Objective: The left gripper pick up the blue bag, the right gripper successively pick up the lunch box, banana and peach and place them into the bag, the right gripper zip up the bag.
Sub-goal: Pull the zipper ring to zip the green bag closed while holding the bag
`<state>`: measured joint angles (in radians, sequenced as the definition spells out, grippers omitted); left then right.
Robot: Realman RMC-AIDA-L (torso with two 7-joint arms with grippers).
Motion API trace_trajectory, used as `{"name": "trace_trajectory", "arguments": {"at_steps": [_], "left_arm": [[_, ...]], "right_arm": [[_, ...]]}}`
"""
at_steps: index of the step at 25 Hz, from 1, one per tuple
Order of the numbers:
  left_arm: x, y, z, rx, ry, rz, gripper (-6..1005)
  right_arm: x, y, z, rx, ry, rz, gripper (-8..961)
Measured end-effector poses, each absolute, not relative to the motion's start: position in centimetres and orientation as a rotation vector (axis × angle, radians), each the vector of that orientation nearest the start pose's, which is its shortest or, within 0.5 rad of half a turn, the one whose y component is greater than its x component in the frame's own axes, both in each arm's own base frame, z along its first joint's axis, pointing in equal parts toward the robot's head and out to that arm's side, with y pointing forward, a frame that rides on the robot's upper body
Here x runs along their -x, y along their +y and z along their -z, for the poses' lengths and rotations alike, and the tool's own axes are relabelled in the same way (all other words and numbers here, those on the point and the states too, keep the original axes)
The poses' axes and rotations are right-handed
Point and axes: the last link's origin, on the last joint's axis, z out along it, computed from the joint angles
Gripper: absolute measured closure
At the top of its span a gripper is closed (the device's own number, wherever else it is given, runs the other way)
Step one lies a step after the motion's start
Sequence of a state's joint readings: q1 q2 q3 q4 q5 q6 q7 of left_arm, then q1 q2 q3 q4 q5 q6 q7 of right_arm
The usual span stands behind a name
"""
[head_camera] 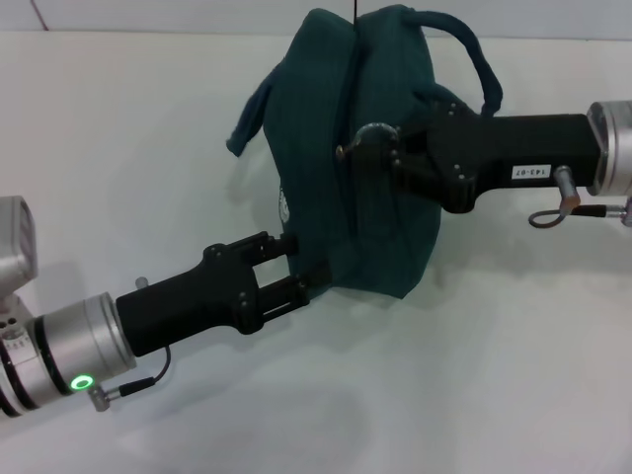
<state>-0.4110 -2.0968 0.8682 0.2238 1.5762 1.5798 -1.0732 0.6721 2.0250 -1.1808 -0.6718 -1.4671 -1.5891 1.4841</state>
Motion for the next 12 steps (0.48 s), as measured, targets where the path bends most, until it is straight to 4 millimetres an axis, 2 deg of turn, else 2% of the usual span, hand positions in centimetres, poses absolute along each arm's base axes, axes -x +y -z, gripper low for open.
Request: {"name": "trace_trajectory", "arguments": {"at_steps": [12], "left_arm": [[27.28, 26.86, 5.82, 2.454, -0.784, 1.186, 397]], "right_arm": [[-15.27, 35.27, 1.49, 2.920, 0.391, -1.085, 944]]}}
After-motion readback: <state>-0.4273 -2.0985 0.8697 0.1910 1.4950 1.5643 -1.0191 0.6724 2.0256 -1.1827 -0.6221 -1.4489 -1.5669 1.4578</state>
